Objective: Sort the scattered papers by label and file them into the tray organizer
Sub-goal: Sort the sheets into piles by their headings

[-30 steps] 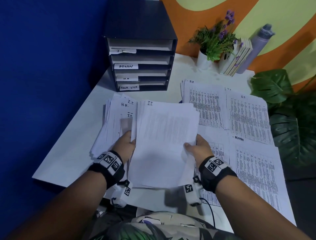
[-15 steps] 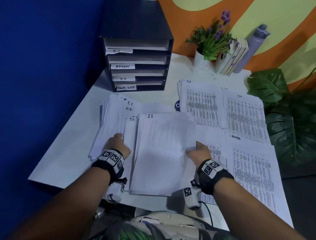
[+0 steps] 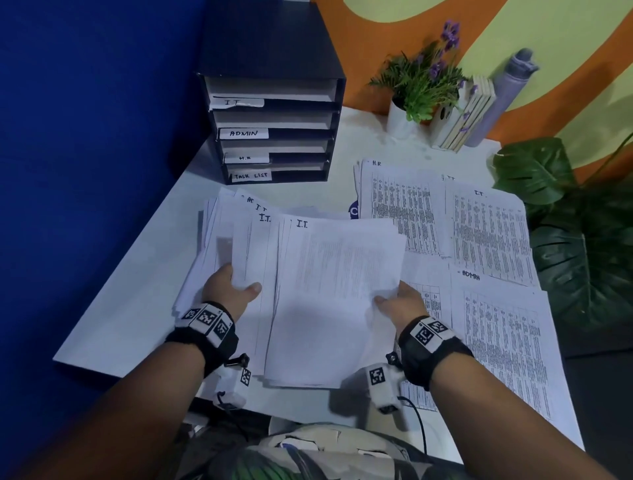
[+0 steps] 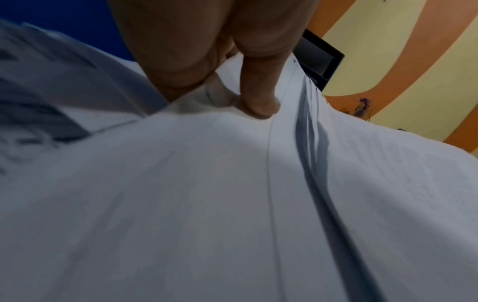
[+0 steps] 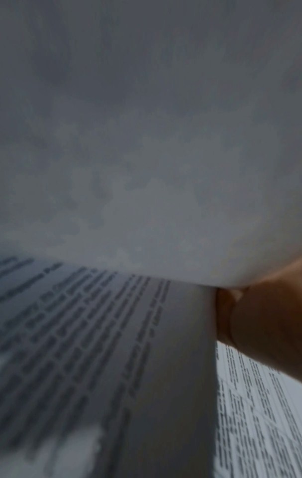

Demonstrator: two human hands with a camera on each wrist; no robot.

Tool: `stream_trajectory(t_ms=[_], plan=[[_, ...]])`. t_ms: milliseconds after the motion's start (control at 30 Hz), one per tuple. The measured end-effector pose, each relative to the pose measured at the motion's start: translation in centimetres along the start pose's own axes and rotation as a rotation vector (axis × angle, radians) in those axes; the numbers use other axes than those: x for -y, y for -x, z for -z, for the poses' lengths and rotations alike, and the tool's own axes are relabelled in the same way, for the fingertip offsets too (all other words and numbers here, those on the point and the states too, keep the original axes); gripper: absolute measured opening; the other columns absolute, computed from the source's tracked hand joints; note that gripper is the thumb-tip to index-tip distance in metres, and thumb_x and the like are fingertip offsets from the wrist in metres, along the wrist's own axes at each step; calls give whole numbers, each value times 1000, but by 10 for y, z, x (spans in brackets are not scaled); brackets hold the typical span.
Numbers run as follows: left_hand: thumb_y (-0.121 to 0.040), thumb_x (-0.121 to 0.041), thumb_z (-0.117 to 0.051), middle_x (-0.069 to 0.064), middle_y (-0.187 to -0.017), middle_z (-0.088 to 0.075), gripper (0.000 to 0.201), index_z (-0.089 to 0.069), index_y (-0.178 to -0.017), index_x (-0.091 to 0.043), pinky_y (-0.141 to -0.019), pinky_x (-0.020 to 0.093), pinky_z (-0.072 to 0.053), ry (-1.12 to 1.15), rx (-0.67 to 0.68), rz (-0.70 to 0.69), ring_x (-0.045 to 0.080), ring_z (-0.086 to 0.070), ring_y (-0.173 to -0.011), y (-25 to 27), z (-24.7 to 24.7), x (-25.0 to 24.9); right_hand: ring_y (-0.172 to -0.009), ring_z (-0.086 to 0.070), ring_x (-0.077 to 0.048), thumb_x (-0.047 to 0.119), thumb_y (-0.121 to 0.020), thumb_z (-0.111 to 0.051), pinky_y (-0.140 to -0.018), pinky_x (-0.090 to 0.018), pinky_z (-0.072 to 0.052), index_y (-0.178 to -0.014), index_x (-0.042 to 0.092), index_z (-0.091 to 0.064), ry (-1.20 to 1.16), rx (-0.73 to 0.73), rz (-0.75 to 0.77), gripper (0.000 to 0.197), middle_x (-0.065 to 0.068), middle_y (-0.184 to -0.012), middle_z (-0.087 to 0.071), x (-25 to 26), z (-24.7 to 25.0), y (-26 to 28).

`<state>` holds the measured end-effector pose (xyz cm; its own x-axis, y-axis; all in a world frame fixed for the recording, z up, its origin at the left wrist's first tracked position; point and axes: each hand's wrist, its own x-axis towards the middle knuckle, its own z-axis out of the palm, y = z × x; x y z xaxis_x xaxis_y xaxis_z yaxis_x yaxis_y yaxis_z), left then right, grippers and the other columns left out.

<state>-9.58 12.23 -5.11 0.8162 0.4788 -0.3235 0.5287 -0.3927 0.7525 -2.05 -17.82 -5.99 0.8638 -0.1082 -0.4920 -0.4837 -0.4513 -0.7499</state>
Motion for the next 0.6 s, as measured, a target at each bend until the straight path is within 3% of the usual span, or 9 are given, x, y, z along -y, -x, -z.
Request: stream_trajectory(t_ms=[67,133,233,300,367,500,600], plan=[[-82,-28,-74,0,-114,-61,41,-54,-113,-8,-95,32,-44,12,30,6,22,-57,-105,-1,-1,2,-90,-68,-28,7,-82,-69,-86,-49,-55,-99,13,-66,-56,35,-11,18,-9,-99,-70,-1,-3,0],[-79,-32,-76,0,-117,-64,48,-56,-118,-12,-97,36,-47,63,56,1,23,-60,-110,-2,-2,4,-84,-68,-27,4,-85,-66,-84,-48,-56,-92,18,-68,-122,70,-7,15,-7,-93,-72,2,-6,4],[-82,-34,-72,-2,-120,-62,48,-56,-122,-12,-98,34,-45,87,20,21,23,-57,-116,0,-5,-2,-86,-69,-29,5,-87,-64,-82,-46,-57,-93,18,-68,-185,71,9,15,-9,-94,-73,4,-8,8],[-90,-24,-65,-3,-101,-65,20,-59,-106,-13,-86,28,-44,112,-25,-1,23,-62,-104,2,-4,-7,-90,-68,-34,4,-86,-64,-83,-47,-56,-97,9,-65,-199,35,19,12,-16,-98,-71,4,-5,7],[-93,-17,-59,-3,-94,-64,7,-59,-100,-15,-82,26,-42,108,-42,-13,23,-62,-96,2,-3,-11,-89,-67,-30,1,-87,-64,-79,-40,-55,-99,7,-63,-225,28,22,13,-14,-99,-70,3,0,7],[-96,-15,-51,2,-102,-66,12,-58,-106,-13,-88,34,-47,71,45,-54,25,-61,-94,-3,-8,-8,-87,-66,-21,-5,-88,-62,-71,-27,-53,-100,14,-63,-326,67,49,22,-3,-96,-70,5,2,13],[-94,-9,-43,19,-102,-65,21,-57,-110,-9,-76,33,-46,28,144,-88,26,-59,-81,-6,-19,-9,-87,-66,-20,-10,-86,-61,-79,-33,-55,-107,7,-61,-359,84,67,27,-4,-98,-69,8,3,14]])
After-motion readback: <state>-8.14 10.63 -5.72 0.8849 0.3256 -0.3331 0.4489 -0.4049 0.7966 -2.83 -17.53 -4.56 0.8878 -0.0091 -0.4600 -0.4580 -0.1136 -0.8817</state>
